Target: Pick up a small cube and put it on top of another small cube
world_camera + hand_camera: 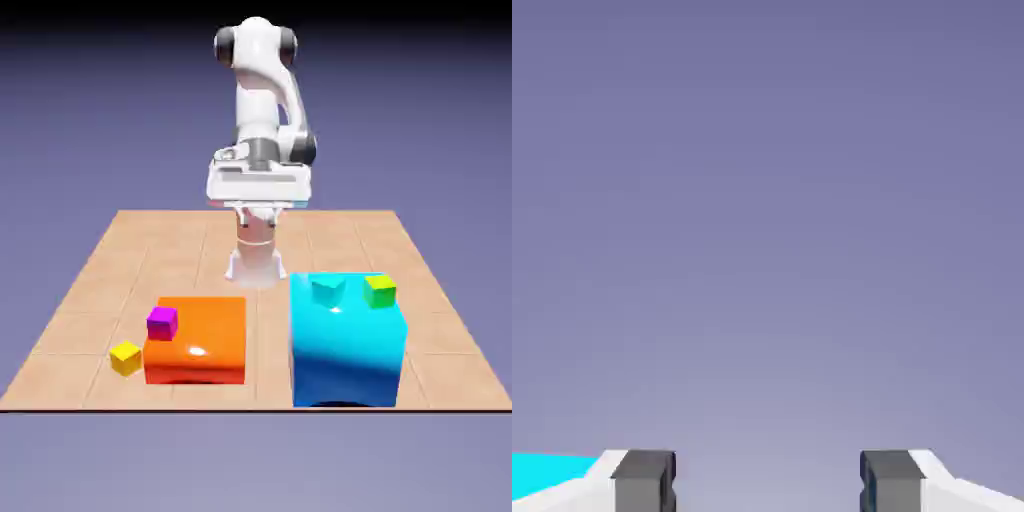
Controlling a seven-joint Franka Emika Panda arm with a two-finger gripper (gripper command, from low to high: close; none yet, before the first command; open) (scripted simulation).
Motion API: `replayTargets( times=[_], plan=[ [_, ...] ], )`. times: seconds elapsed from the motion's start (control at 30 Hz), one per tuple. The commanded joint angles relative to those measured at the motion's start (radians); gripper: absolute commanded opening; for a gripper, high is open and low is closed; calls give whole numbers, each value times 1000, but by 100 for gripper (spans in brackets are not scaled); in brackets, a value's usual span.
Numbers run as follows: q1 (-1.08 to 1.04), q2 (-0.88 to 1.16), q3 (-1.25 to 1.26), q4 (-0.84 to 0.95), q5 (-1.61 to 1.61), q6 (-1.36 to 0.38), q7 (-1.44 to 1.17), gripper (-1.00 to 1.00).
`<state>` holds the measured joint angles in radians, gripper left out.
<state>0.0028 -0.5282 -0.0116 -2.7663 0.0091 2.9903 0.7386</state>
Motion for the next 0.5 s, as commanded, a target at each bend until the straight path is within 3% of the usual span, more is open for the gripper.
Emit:
replayTargets(
  times=[0.0,0.47],
  plan=[
    [-8,35,-10,36,8,-39,-2,0],
    [-115,519,-144,544,114,-581,-30,0]
  ],
)
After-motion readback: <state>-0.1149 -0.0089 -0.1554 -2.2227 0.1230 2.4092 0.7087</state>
